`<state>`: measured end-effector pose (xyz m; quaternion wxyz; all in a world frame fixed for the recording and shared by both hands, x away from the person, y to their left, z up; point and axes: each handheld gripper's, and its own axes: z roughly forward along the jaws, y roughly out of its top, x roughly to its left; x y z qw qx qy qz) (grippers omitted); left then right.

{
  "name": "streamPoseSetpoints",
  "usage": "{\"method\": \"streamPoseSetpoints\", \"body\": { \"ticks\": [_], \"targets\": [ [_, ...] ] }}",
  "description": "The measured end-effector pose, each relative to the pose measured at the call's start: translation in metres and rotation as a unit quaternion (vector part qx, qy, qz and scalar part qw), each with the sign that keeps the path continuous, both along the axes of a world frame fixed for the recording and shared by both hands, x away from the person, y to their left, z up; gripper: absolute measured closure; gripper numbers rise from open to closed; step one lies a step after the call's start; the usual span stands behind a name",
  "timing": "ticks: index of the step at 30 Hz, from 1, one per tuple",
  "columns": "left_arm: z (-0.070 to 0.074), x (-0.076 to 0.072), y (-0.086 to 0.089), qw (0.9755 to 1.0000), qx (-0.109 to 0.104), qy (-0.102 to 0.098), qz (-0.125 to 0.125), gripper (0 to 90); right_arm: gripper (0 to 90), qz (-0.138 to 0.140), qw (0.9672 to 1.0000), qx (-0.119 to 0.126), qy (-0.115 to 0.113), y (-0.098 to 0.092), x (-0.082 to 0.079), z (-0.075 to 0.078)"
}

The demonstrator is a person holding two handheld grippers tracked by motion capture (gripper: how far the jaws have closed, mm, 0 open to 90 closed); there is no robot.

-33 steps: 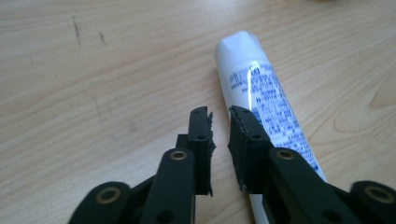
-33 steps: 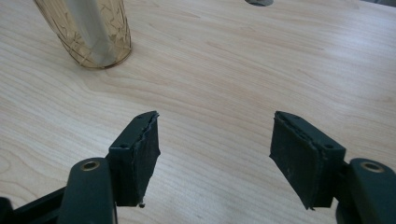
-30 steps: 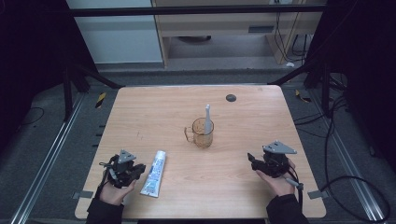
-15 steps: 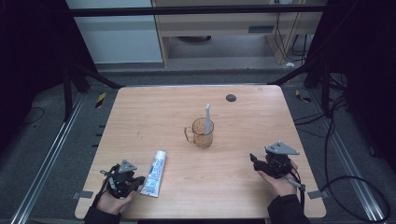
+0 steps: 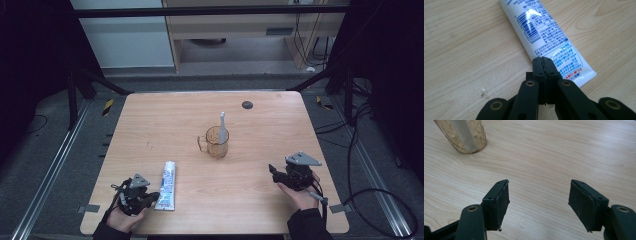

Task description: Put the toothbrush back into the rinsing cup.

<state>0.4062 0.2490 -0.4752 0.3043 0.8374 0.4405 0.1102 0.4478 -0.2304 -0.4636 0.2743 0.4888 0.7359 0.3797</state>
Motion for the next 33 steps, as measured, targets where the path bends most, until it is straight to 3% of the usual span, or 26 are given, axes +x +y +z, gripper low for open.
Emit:
{"method": "streamPoseSetpoints", "body": {
  "ticks": [15,33],
  "targets": [
    [-0.003,0.002,-0.019,0.9998,-0.009,-0.008,-0.015,89.4,32.0,-0.004,1.0,0.003,-0.001,-0.001,0.001,-0.001],
    [-0.005,0.018,-0.046,0.9991,-0.003,-0.024,-0.036,89.4,32.2,-0.007,1.0,0.005,0.001,-0.003,0.002,-0.003]
  ]
}}
